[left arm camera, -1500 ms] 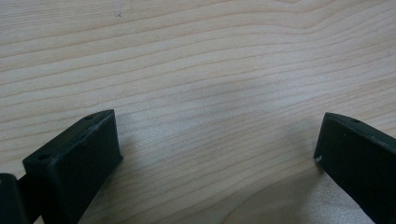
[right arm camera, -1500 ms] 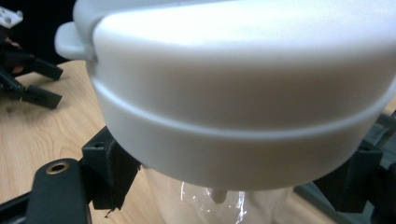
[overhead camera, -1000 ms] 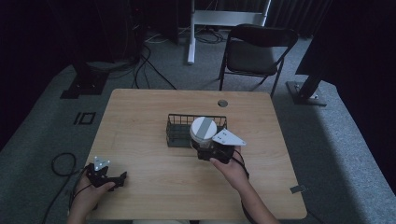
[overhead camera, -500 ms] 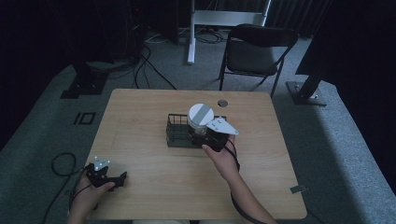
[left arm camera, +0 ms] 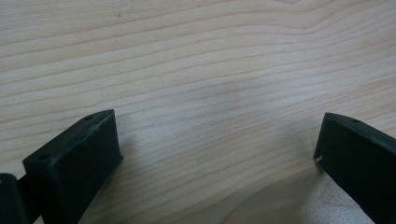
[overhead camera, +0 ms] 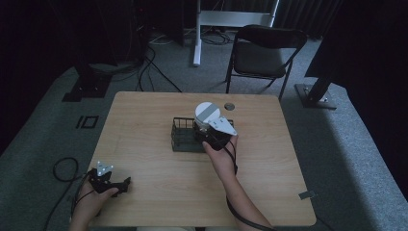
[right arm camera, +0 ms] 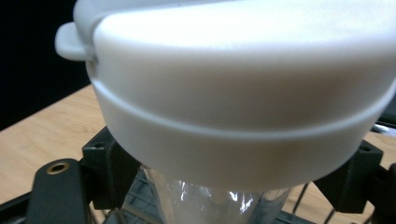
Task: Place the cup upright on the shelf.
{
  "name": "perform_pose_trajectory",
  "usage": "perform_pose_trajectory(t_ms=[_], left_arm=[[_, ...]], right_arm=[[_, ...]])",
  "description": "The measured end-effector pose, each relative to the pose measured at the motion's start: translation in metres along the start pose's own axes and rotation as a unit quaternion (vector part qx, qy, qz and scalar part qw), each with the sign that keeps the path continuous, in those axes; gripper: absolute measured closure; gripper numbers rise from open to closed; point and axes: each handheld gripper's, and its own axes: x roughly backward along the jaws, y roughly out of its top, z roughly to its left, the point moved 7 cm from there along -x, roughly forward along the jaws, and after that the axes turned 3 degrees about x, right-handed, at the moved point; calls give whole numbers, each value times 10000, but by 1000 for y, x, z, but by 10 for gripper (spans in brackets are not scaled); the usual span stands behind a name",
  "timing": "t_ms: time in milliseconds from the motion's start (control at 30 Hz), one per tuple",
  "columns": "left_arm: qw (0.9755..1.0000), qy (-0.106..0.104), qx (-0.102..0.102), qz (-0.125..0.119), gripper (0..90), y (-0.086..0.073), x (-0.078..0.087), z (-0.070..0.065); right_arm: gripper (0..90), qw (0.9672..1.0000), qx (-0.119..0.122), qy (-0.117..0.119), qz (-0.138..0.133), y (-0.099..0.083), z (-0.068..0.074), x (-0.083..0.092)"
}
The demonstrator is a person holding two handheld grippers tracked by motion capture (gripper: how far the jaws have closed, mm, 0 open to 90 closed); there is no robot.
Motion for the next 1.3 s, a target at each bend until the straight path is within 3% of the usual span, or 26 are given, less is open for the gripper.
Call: perform_pose_trajectory(t_ms=[67,267,400,833,1167,1300], left_arm=[[10000,-2,1,0,4,0,0,0],[10000,0,0,3,4,0,0,0],[10000,-1,-2,3,4,0,0,0],[10000,-2,-3,3,4,0,0,0],[10000,-1,-2,4,4,0,0,0],[10000,-2,-2,4,4,0,0,0]], right_arm=[[185,9998,81,-155,49,-2,-2,-4],[186,9993,-115,-306,180,-11,-5,-15],[186,9989,-96,-373,265,-16,-6,-24],[186,9965,-103,-536,629,-29,-4,-38],[186,9944,-247,-500,896,-35,-2,-43],[186,9936,-203,-512,986,-38,-2,-44]])
